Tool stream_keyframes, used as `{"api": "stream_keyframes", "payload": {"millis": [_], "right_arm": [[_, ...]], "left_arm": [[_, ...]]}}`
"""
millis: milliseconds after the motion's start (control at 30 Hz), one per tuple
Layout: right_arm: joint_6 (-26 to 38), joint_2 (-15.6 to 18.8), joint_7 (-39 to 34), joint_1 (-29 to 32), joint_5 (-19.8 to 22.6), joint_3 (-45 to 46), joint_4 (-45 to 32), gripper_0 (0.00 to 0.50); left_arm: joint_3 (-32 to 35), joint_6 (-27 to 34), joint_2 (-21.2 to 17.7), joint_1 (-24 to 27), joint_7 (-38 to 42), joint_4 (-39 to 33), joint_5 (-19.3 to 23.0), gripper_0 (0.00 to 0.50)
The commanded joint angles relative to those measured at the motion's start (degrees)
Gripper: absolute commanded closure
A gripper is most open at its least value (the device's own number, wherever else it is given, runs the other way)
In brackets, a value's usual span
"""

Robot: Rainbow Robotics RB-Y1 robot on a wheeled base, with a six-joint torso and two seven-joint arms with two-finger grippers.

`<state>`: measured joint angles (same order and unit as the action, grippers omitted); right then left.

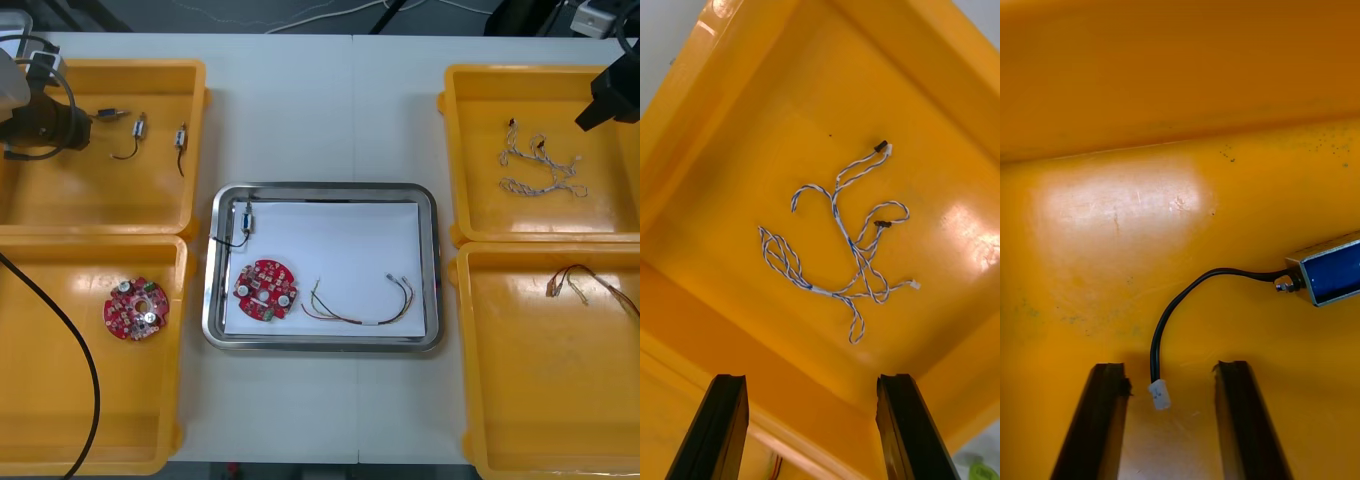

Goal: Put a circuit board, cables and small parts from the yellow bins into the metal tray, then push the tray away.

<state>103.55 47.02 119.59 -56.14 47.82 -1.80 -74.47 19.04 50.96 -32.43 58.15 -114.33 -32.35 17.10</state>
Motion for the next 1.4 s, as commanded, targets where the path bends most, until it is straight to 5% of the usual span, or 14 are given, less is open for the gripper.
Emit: {"api": "stream_keyframes", "payload": {"millis": [33,167,433,700,1400], "right_arm": [[-4.0,-2.1,2.6,2.6,-0.1,-0.3,-0.7,0.0],[-8.3,-3.0,3.2,4.5,-0.5,-2.2,-0.6,0.0],[-14.9,-3.4,1.6,8.5,-1.2,-4.6,-0.6,0.0],[-15.0,-3.5,-9.5,10.4,-1.8,-4.7,-0.6,0.0],[-13.6,-6.3,-65.4,11.1,-6.4,-8.1,-0.4,0.0]], "left_arm": [[1.4,-0.8,1.0,-1.1,5.0,-0.3,-0.1,0.328],[1.4,-0.7,1.1,-1.2,5.0,-0.3,0.0,0.5],[1.4,1.3,1.1,-1.4,4.1,-0.5,1.6,0.5],[1.7,6.8,-0.4,-3.5,-1.1,-4.0,6.4,0.5],[1.7,17.2,-3.6,-12.2,-5.6,-17.0,12.8,0.5]]}}
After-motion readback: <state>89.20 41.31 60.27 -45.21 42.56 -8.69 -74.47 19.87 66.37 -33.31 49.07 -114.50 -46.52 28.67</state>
